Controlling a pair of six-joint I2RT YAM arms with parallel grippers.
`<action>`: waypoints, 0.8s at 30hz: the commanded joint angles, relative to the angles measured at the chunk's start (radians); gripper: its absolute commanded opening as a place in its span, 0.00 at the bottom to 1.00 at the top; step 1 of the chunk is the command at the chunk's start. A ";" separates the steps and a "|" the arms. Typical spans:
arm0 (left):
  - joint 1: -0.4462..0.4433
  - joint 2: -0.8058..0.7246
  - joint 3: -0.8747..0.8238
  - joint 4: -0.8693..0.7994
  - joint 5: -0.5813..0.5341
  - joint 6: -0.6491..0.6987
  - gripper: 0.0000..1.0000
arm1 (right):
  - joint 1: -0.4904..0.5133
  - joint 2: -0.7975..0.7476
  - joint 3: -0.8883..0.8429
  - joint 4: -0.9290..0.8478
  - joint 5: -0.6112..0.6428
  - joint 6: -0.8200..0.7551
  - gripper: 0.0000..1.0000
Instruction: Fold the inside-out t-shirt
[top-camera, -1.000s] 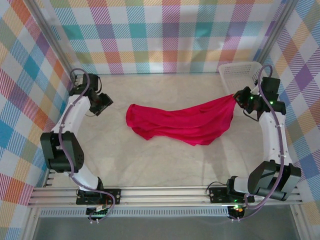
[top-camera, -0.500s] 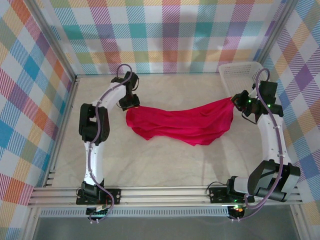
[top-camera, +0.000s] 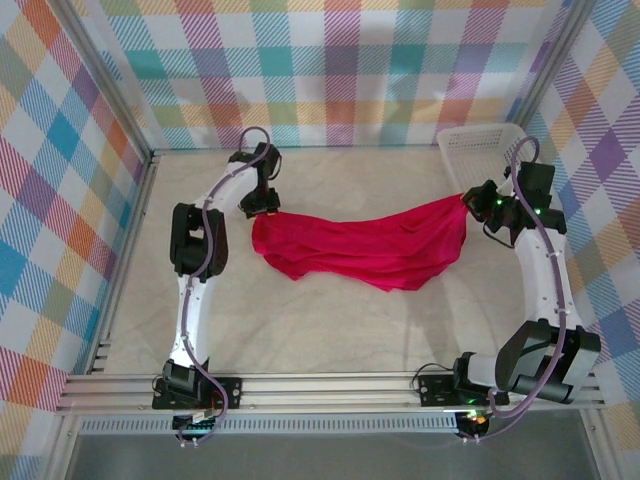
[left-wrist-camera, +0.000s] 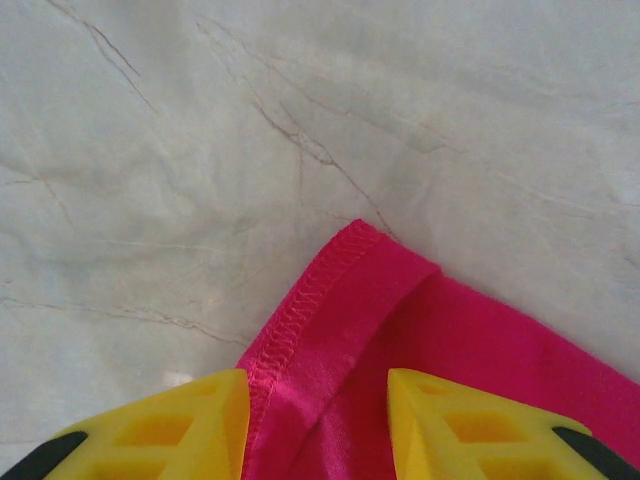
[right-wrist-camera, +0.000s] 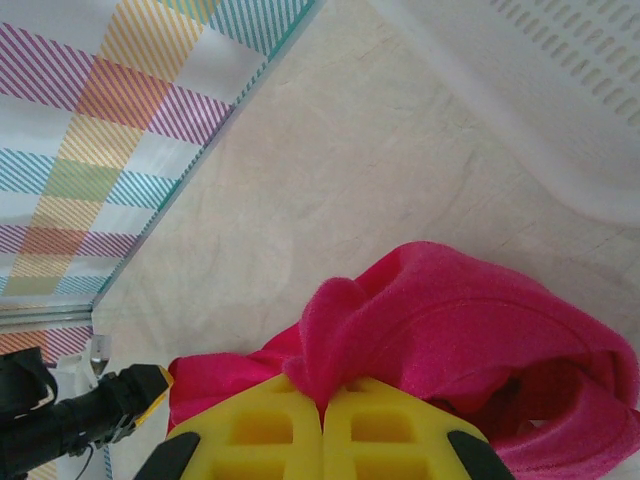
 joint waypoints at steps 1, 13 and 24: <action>0.008 0.029 0.028 -0.035 -0.003 0.018 0.39 | -0.007 -0.005 0.003 0.039 -0.018 0.003 0.00; 0.047 0.038 0.048 -0.046 -0.039 0.007 0.22 | -0.006 0.008 0.008 0.050 -0.029 0.010 0.00; 0.057 0.054 0.062 -0.051 -0.017 0.008 0.02 | -0.006 0.017 0.024 0.046 -0.030 0.010 0.00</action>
